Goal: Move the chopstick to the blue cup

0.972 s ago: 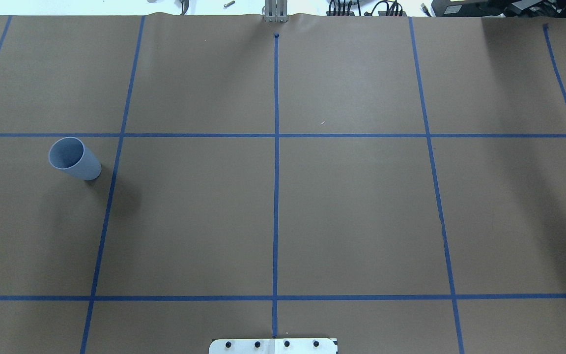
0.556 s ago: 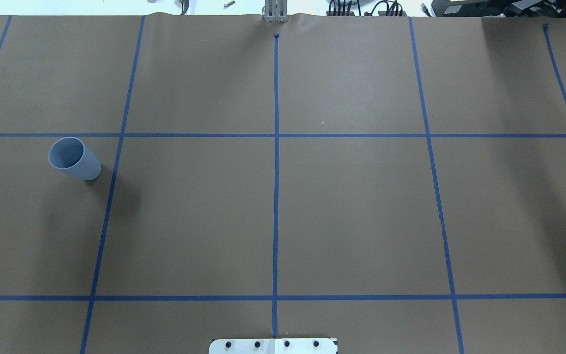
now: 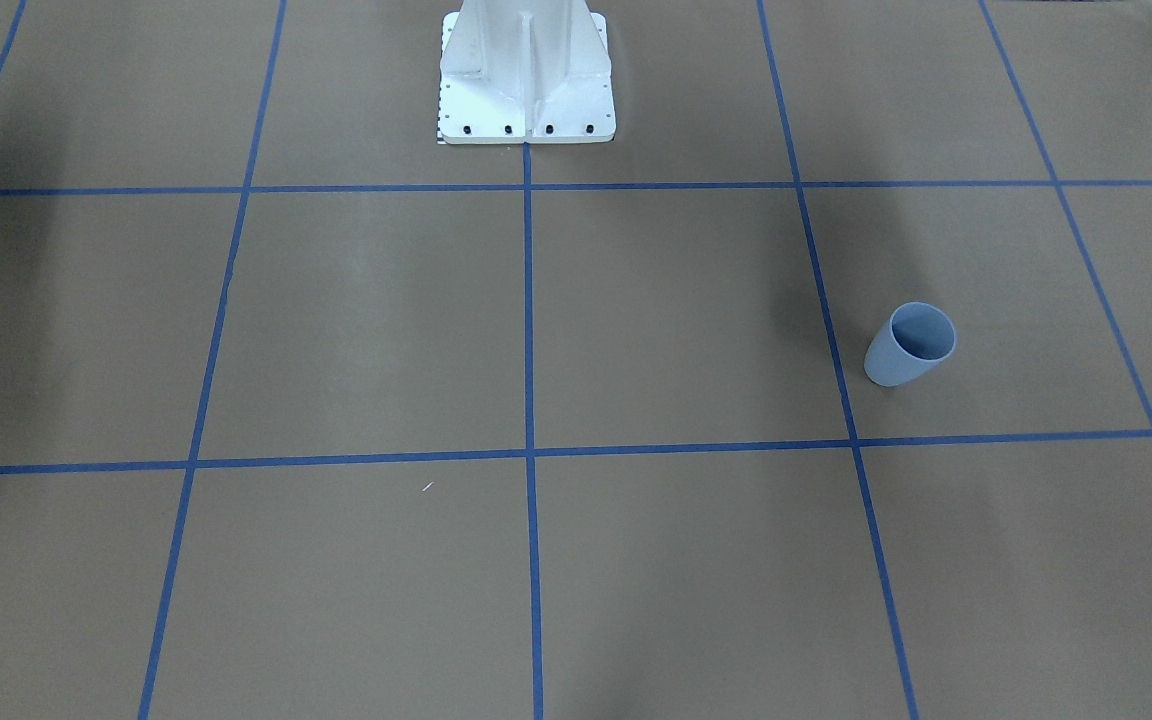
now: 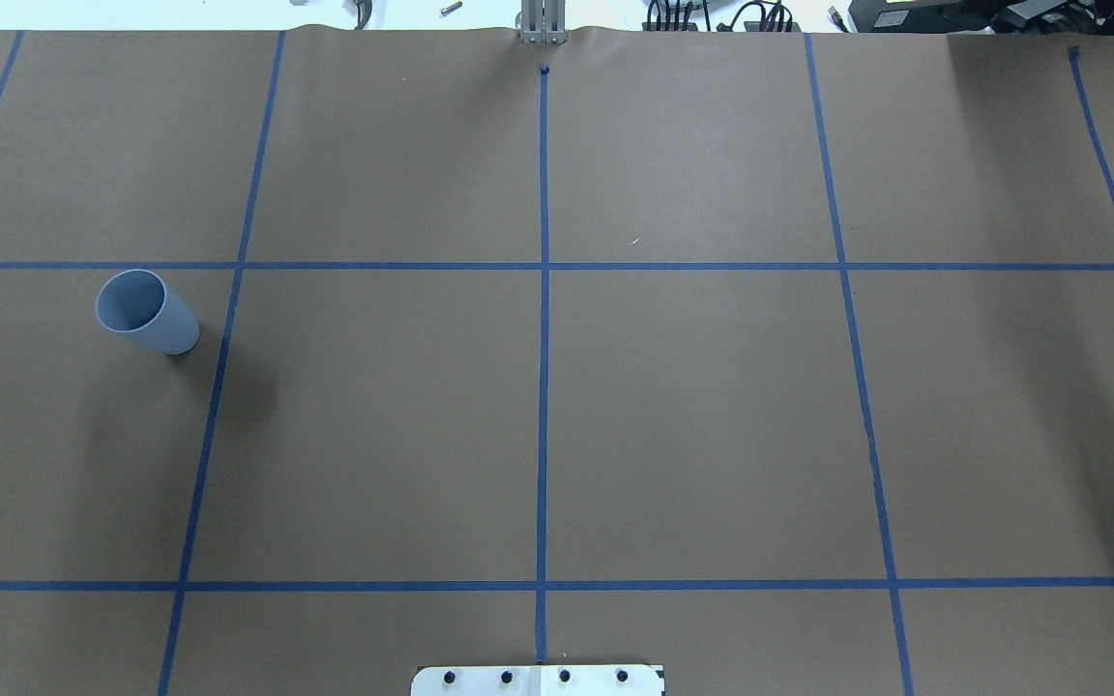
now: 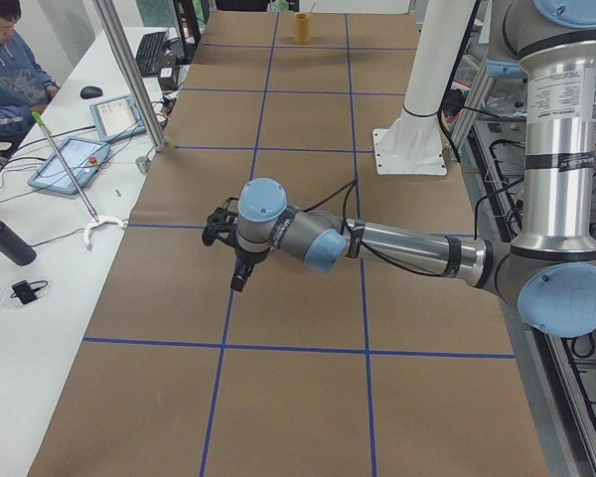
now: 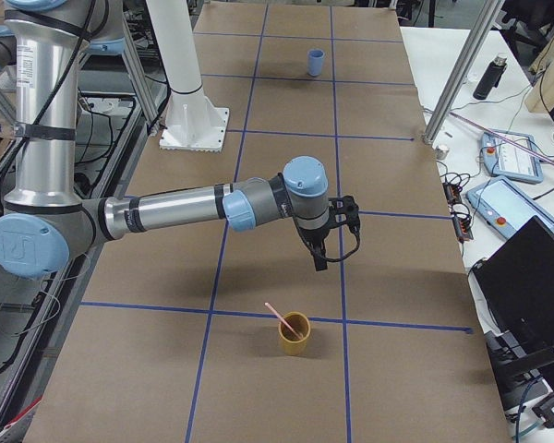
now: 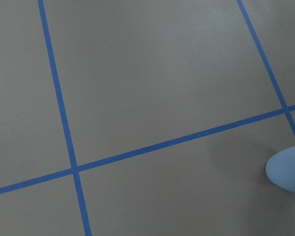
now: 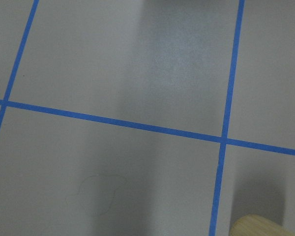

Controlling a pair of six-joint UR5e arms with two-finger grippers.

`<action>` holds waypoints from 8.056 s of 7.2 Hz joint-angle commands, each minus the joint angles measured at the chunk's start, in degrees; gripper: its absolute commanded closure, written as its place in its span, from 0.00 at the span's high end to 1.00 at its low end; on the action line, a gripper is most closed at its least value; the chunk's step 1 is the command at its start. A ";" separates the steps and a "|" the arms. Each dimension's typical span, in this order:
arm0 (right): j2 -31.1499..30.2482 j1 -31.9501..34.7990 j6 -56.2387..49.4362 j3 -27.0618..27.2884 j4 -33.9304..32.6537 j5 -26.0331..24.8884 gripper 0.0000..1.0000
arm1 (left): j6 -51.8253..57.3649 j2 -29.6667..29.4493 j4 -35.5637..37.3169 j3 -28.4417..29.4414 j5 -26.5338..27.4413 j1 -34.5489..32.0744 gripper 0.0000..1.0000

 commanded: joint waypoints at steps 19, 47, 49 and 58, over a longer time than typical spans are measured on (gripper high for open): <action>3.01 -0.74 4.92 -1.48 3.59 0.49 1.00 | -38.13 -11.51 -5.26 7.35 9.89 26.54 0.97; 2.30 -2.76 5.10 -2.09 3.76 0.58 1.00 | -78.73 -55.29 16.53 18.62 29.14 50.46 0.98; 2.39 -2.85 5.10 -2.09 3.76 0.49 1.00 | -78.73 -55.20 18.71 15.02 28.97 49.76 0.98; -10.88 4.44 -2.11 -2.95 4.82 0.49 0.99 | -61.42 -37.44 32.88 -12.17 26.94 42.63 0.98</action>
